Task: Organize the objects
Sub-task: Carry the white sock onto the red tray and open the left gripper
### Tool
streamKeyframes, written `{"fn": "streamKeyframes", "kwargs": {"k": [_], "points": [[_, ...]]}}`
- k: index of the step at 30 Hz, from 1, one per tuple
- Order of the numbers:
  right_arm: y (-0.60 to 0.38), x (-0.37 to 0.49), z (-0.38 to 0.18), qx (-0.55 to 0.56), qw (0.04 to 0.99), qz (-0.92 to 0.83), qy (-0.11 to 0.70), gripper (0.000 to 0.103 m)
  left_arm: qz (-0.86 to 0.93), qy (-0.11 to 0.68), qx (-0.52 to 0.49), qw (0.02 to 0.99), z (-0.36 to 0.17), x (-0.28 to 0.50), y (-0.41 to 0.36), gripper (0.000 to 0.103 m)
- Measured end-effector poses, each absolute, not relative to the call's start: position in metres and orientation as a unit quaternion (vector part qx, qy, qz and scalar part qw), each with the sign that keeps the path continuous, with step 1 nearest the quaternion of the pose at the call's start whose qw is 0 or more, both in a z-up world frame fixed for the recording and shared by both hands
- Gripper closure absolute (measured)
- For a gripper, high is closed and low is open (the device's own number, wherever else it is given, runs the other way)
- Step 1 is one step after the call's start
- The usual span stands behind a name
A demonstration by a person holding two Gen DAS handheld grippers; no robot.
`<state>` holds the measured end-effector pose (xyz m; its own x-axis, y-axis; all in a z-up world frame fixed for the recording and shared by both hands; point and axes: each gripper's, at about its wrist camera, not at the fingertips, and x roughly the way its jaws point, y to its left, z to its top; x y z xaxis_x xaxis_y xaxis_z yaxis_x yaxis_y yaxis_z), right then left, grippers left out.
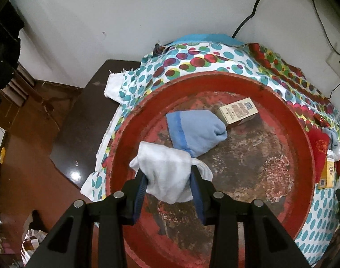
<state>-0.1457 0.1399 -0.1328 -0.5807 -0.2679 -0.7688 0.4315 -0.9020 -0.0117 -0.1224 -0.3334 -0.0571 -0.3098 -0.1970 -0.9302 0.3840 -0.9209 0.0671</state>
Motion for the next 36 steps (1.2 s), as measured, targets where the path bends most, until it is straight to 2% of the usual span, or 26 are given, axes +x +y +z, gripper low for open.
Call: {"fn": "streamKeyframes", "kwargs": {"k": [17, 29, 36], "points": [[0.139, -0.147, -0.135, 0.418, 0.196, -0.881, 0.105, 0.069, -0.797, 0.073, 0.568, 0.192, -0.063, -0.121, -0.34, 0.063], [0.138, -0.147, -0.134, 0.418, 0.195, -0.881, 0.106, 0.068, -0.793, 0.05, 0.585, 0.163, -0.056, -0.12, -0.328, 0.051], [0.138, -0.147, -0.134, 0.418, 0.195, -0.881, 0.107, 0.068, -0.808, 0.05, 0.563, 0.164, -0.039, -0.111, -0.313, 0.051]]}}
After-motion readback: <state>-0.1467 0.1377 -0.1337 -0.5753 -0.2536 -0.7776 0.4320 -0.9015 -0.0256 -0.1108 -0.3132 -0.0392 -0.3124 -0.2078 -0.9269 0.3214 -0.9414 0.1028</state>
